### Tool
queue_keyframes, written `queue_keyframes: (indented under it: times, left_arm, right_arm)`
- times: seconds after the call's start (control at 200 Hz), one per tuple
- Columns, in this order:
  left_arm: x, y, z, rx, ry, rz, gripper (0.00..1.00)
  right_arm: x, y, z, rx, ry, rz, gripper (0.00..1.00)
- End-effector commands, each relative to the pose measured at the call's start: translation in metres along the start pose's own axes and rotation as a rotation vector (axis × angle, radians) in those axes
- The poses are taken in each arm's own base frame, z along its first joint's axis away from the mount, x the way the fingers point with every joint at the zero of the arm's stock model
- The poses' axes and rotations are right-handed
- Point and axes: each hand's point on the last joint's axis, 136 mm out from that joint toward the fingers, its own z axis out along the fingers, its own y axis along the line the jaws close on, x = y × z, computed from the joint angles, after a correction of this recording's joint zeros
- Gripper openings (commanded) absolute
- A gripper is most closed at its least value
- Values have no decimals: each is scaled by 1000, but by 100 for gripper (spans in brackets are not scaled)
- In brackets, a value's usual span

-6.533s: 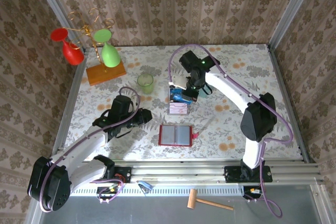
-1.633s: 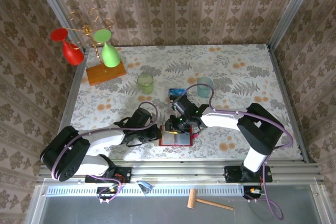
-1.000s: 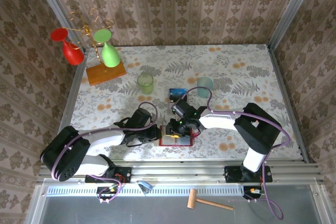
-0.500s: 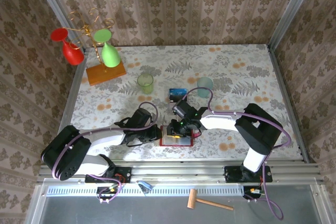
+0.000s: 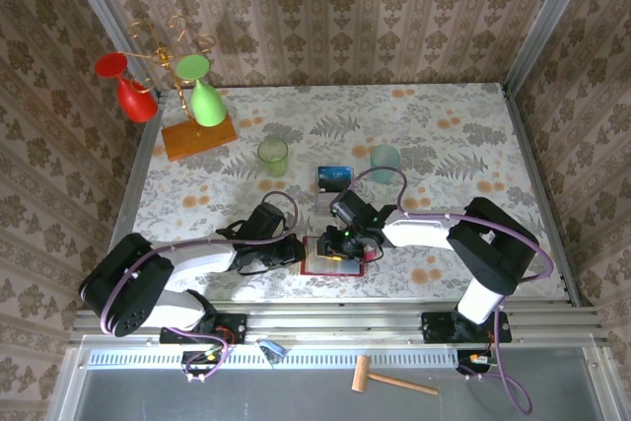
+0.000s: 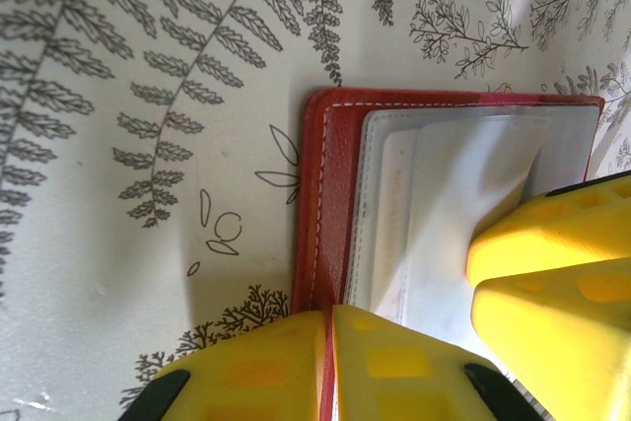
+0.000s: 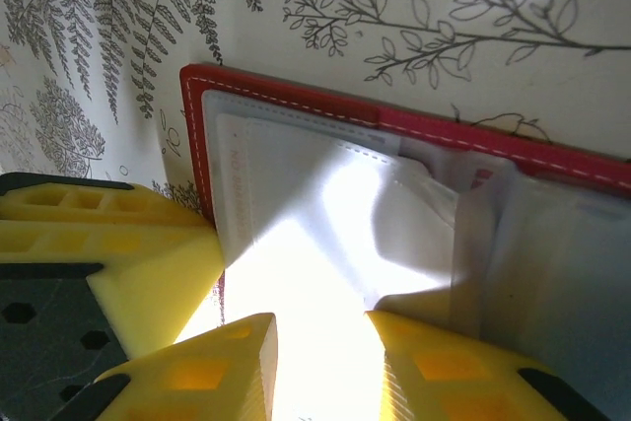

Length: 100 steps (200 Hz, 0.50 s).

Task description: Take the credit cards out of the card holder

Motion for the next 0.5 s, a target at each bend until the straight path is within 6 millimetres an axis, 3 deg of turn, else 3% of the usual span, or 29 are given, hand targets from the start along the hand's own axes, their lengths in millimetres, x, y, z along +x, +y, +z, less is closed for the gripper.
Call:
queue_keyframes:
  times: [0.0, 0.265, 0.495]
  left_arm:
    - [11, 21, 2, -82, 39, -39, 13]
    - [1, 6, -10, -65, 7, -27, 14]
    - [-10, -23, -20, 24, -31, -23, 21]
  right_arm:
    - [2, -13, -2, 17, -9, 25, 30]
    - [3, -18, 1, -33, -13, 41, 29]
    - [2, -20, 2, -81, -25, 53, 29]
